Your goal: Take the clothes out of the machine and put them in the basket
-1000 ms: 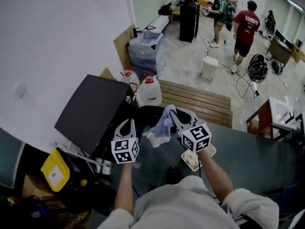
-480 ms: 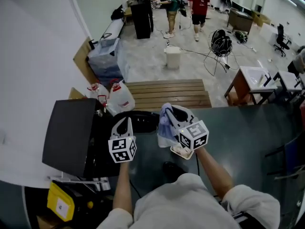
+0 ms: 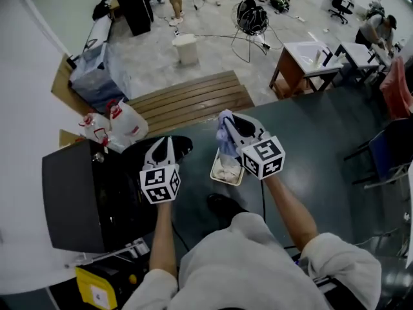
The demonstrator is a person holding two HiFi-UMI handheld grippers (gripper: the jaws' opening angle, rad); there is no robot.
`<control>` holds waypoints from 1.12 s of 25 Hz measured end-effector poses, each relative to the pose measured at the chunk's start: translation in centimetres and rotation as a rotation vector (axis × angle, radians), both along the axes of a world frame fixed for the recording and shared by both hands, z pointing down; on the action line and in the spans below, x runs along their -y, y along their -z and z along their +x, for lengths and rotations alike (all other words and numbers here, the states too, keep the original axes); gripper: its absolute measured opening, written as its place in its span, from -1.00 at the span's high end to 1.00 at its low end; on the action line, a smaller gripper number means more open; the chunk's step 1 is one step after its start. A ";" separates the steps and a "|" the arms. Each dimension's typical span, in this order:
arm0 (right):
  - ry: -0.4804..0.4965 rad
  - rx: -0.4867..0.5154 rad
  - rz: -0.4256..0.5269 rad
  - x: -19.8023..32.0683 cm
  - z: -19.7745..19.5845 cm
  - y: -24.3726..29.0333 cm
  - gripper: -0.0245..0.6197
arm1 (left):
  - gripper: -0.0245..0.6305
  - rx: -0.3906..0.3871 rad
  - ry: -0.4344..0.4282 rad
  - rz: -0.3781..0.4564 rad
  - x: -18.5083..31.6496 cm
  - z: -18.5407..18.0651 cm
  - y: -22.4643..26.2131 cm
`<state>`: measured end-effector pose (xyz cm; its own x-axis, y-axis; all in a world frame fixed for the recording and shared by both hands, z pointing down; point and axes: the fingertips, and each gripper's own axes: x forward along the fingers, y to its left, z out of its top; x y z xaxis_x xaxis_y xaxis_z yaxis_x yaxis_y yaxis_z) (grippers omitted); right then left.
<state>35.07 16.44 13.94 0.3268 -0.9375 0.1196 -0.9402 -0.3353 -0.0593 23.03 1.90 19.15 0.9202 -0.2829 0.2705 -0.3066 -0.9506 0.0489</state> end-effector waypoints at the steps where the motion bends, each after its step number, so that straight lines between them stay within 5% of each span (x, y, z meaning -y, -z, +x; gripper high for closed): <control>1: -0.019 0.006 -0.007 -0.4 0.6 -0.5 0.75 | 0.87 0.006 -0.015 -0.006 -0.3 0.6 -0.3; 12: -0.162 0.145 -0.104 -3.5 6.5 -10.2 0.75 | 0.87 0.111 -0.099 -0.081 -1.3 6.6 -7.0; 28: -0.206 0.323 -0.289 -2.6 11.8 -26.9 0.75 | 0.87 0.231 -0.105 -0.210 0.3 14.6 -19.4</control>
<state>46.89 19.01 40.86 0.4051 -0.7705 0.4921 -0.8013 -0.5584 -0.2148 37.62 1.59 38.56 0.8489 -0.1060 0.5178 -0.2336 -0.9540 0.1878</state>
